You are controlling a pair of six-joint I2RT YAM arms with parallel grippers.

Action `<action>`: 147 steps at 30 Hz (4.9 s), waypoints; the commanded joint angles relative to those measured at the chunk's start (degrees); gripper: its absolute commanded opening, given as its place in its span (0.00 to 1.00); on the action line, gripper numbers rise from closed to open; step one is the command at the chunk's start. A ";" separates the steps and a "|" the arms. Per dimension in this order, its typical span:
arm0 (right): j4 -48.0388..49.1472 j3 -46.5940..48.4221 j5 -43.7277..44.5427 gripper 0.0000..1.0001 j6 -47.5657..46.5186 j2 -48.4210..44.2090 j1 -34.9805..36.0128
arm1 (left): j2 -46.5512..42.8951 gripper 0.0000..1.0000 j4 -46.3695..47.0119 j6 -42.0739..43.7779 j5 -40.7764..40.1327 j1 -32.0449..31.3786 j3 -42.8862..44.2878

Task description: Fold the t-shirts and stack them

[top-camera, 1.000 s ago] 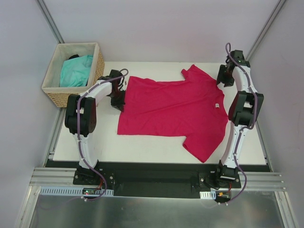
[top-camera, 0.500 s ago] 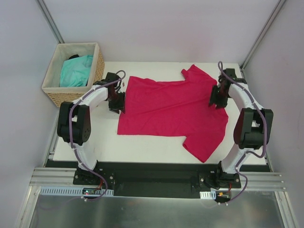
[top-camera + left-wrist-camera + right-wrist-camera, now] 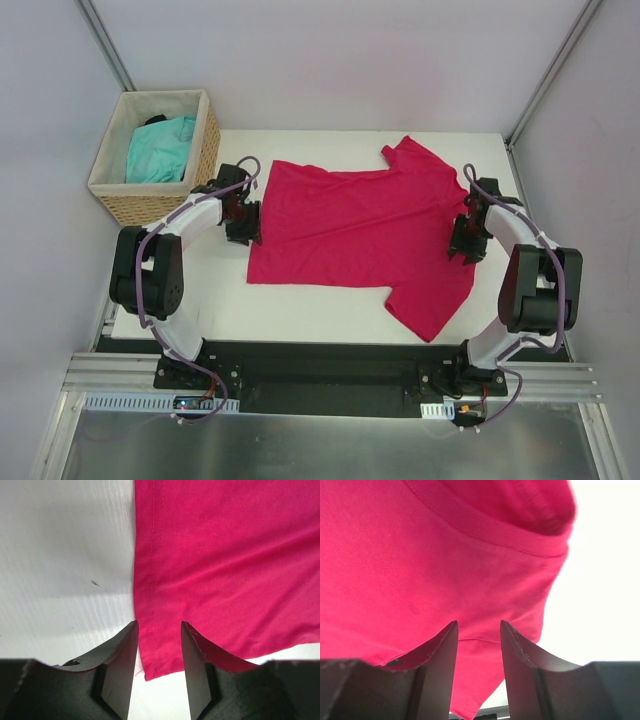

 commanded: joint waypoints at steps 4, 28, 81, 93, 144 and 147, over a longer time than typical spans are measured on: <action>-1.70 -0.47 5.12 0.41 -2.63 -5.91 -1.28 | -1.47 0.38 3.22 -1.63 0.17 -0.49 -0.65; 2.77 -5.83 -1.64 0.35 -5.19 -1.78 -8.22 | -2.70 0.34 2.61 -1.11 -0.62 -0.49 -0.56; -15.59 2.95 5.91 0.03 -6.86 6.04 -8.58 | -2.27 0.14 -6.97 -3.92 0.79 -0.49 -3.29; -18.76 2.87 10.56 0.28 -3.97 5.09 -7.96 | -1.65 0.29 -7.06 -3.39 0.70 -0.49 -0.65; -11.38 12.45 -7.80 0.36 -6.86 -12.15 -3.48 | 44.49 0.00 -3.37 -0.05 11.60 0.47 59.90; -11.90 12.71 -7.53 0.36 -6.94 -12.15 -3.30 | 44.93 0.00 -3.37 0.04 10.29 0.47 59.47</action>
